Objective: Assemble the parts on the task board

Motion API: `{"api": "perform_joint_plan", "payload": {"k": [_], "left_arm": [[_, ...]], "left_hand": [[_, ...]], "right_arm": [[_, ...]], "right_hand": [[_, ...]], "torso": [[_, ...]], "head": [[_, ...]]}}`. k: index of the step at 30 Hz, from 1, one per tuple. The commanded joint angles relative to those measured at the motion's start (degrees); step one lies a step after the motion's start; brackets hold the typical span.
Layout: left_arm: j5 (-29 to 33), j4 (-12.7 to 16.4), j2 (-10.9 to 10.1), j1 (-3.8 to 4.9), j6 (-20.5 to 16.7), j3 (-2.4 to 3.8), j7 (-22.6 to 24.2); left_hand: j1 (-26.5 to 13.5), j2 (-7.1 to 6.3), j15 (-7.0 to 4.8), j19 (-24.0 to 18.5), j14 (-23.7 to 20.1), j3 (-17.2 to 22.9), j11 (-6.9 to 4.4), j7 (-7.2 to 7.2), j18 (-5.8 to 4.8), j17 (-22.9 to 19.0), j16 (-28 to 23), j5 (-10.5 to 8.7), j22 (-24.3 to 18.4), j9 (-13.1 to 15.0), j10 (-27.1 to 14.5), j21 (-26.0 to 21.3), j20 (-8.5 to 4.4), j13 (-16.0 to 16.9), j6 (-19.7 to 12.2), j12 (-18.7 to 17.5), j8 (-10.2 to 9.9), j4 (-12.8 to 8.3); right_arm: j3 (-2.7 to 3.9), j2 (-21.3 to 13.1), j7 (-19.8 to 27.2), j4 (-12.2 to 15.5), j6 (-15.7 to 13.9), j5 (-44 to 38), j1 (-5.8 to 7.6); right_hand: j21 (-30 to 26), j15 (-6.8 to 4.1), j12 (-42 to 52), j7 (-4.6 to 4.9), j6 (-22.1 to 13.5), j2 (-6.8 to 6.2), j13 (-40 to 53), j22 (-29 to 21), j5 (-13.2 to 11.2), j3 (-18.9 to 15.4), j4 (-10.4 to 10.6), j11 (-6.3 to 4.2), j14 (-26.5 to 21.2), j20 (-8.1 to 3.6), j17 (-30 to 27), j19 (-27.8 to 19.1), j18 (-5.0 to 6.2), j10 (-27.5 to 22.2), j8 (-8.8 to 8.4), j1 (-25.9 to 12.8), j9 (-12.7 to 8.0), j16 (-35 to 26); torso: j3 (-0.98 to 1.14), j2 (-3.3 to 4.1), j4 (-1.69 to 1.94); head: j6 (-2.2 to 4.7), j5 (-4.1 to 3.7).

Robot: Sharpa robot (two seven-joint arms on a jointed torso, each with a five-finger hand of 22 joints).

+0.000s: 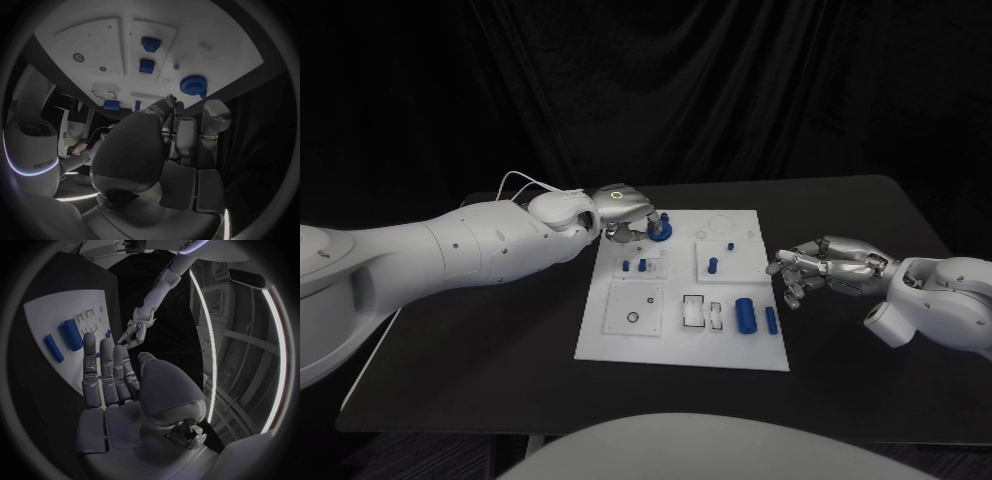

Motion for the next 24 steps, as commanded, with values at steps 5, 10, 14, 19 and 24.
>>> {"api": "perform_joint_plan", "payload": {"k": [5, 10, 14, 19, 24], "left_arm": [[-0.1, 0.67, -1.49, 0.21, 2.64, -0.33, -1.83], [-0.09, -0.15, -1.26, -0.22, 3.51, -0.4, -2.09], [-0.09, -1.12, -0.6, -0.69, 3.82, -0.42, -2.09], [-0.09, -2.51, 0.48, -1.11, 4.57, -0.42, -2.02], [-0.09, -3.61, 1.39, -1.41, 5.16, -0.42, -1.97]], "left_hand": [[0.07, -0.32, -0.02, -0.42, -0.73, -0.18, -0.06, -0.26, -0.24, -0.54, -0.61, -0.5, 5.99, -0.03, 0.31, -0.59, -0.04, 0.0, 0.12, -0.51, -0.37, -0.01], [0.0, -0.3, -0.04, -0.43, -0.76, -0.22, -0.04, -0.25, -0.24, -0.59, -0.67, -0.63, 5.99, -0.04, 0.39, -0.59, -0.04, 0.0, 0.09, -0.56, -0.43, 0.04], [-0.04, -0.31, -0.04, -0.46, -0.83, -0.26, -0.06, -0.27, -0.24, -0.73, -0.75, -0.78, 5.98, -0.05, 0.56, -0.66, -0.04, 0.03, 0.04, -0.57, -0.51, 0.06], [-0.03, -0.25, -0.05, -0.52, -0.87, -0.26, -0.05, -0.26, -0.22, -0.84, -0.83, -0.85, 5.95, -0.06, 0.9, -0.81, -0.04, 0.09, 0.05, -0.51, -0.57, 0.05], [-0.04, -0.26, -0.05, -0.69, -1.04, -0.28, -0.05, -0.25, -0.15, -1.18, -0.98, -0.88, 5.86, -0.06, 0.97, -1.19, -0.04, 0.11, 0.03, -0.52, -0.61, 0.05]], "right_arm": [[0.03, 0.04, -0.99, -0.29, 1.85, 0.01, -0.54], [0.04, 0.01, -1.06, -0.31, 2.13, 0.01, -0.77], [0.04, 0.0, -1.13, -0.33, 2.32, 0.01, -0.88], [0.04, -0.06, -1.22, -0.3, 2.39, 0.01, -0.94], [0.04, -0.11, -1.32, -0.25, 2.44, 0.01, -0.96]], "right_hand": [[-0.07, -0.02, 0.25, -0.03, -0.07, 0.64, -0.11, 0.08, -0.29, -0.34, 0.08, 0.1, -0.58, -0.05, -0.08, -0.38, 0.94, -0.36, 0.44, -0.25, 0.11, 0.36], [-0.07, -0.02, 0.24, -0.03, -0.07, 0.65, -0.11, 0.08, -0.29, -0.34, 0.08, 0.1, -0.59, -0.05, -0.08, -0.39, 0.94, -0.37, 0.45, -0.26, 0.11, 0.36], [-0.07, -0.01, 0.24, -0.03, -0.07, 0.68, -0.12, 0.09, -0.29, -0.34, 0.08, 0.1, -0.6, -0.04, -0.09, -0.4, 0.94, -0.38, 0.46, -0.27, 0.11, 0.36], [-0.07, -0.01, 0.24, -0.03, -0.07, 0.68, -0.12, 0.09, -0.29, -0.34, 0.08, 0.1, -0.6, -0.04, -0.09, -0.4, 0.94, -0.38, 0.46, -0.27, 0.11, 0.36], [-0.07, -0.01, 0.24, -0.03, -0.07, 0.68, -0.12, 0.09, -0.29, -0.34, 0.08, 0.1, -0.6, -0.04, -0.09, -0.4, 0.94, -0.38, 0.46, -0.27, 0.11, 0.36]], "torso": [[0.43, -0.48, 0.41], [0.63, -0.69, 0.78], [0.52, -0.56, 0.97], [0.39, -0.54, 1.04], [0.35, -0.55, 0.95]], "head": [[0.0, 0.07], [0.0, -0.37], [0.0, -0.51], [0.0, -0.86], [0.0, -0.96]]}}
